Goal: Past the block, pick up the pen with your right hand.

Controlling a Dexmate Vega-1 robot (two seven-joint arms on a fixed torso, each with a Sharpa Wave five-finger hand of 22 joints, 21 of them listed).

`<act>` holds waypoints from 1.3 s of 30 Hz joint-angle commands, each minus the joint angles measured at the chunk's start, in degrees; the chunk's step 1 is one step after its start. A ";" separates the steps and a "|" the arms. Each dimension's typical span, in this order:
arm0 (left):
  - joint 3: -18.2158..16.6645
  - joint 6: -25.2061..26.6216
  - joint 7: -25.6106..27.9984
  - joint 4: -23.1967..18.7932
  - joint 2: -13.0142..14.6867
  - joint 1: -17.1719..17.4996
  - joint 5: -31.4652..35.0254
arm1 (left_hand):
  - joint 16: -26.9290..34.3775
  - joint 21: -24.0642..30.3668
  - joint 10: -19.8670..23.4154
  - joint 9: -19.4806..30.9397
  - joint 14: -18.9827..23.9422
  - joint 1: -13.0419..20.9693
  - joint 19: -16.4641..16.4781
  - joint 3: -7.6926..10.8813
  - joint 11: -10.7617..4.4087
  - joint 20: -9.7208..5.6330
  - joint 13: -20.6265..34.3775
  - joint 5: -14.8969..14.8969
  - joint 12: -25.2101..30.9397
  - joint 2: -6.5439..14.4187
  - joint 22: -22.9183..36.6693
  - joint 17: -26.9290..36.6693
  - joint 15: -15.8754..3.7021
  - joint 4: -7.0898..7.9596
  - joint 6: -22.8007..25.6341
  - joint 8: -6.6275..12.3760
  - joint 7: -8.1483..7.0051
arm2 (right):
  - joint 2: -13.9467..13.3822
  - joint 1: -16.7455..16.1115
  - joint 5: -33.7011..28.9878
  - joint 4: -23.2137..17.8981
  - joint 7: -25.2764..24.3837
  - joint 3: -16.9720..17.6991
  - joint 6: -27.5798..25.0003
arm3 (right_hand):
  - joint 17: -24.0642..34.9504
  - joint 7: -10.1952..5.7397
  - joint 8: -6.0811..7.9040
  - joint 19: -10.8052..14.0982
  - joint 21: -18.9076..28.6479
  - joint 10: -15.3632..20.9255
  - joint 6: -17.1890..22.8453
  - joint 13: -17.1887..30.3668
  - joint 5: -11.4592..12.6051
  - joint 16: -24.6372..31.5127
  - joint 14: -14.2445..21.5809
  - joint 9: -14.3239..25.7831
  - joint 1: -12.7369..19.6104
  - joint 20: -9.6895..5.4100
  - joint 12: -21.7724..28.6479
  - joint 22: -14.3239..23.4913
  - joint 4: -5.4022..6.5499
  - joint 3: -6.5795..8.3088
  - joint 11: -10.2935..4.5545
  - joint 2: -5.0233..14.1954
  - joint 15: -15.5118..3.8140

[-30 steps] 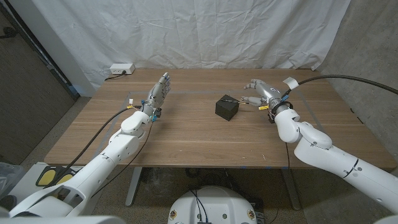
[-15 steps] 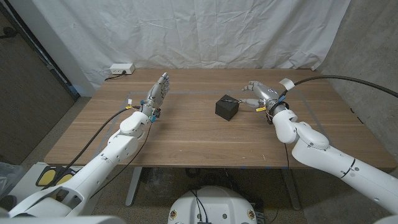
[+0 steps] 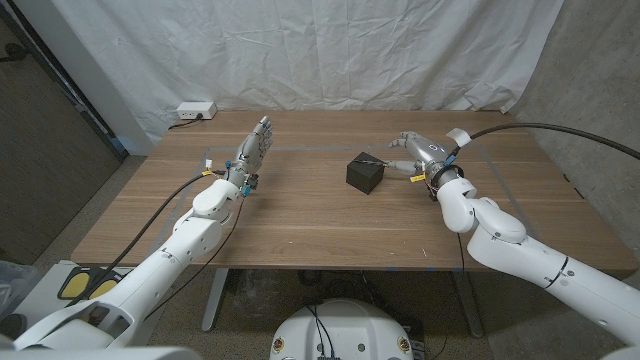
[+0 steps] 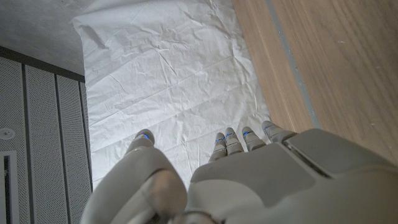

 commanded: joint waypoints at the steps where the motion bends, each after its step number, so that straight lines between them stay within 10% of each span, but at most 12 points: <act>1: 0.19 0.21 -0.01 0.76 -0.55 -0.68 0.02 | 0.17 0.00 -0.21 0.27 -0.46 0.60 -0.57 -0.20 -0.23 -4.24 0.28 -0.10 0.01 -0.13 0.27 0.23 -1.28 0.06 0.04 -0.15 0.33 | 0.99 0.29 -3.53 1.44 -0.64 -1.28 -1.51 | 0.05 0.41 0.18 0.72 -0.17 0.32 0.07 0.17 0.37 0.37 0.69 0.24 0.75 0.03 0.15 0.31 -0.02 -0.22 -0.49 0.21 -0.07; 39: 0.27 0.15 -0.11 0.76 -0.36 -0.61 0.21 | 0.19 0.03 -0.21 0.27 -0.44 0.75 -0.58 -0.60 -0.20 -4.13 0.28 -0.16 0.01 0.21 0.28 0.23 -1.31 0.15 0.25 -0.09 0.39 | 2.61 1.39 -5.44 4.50 -0.40 -3.46 -1.42 | 0.07 -0.49 1.28 2.18 -0.75 1.43 2.23 0.21 1.25 0.58 1.86 1.28 1.84 -0.30 0.80 0.40 0.69 -0.74 -1.23 1.17 -0.92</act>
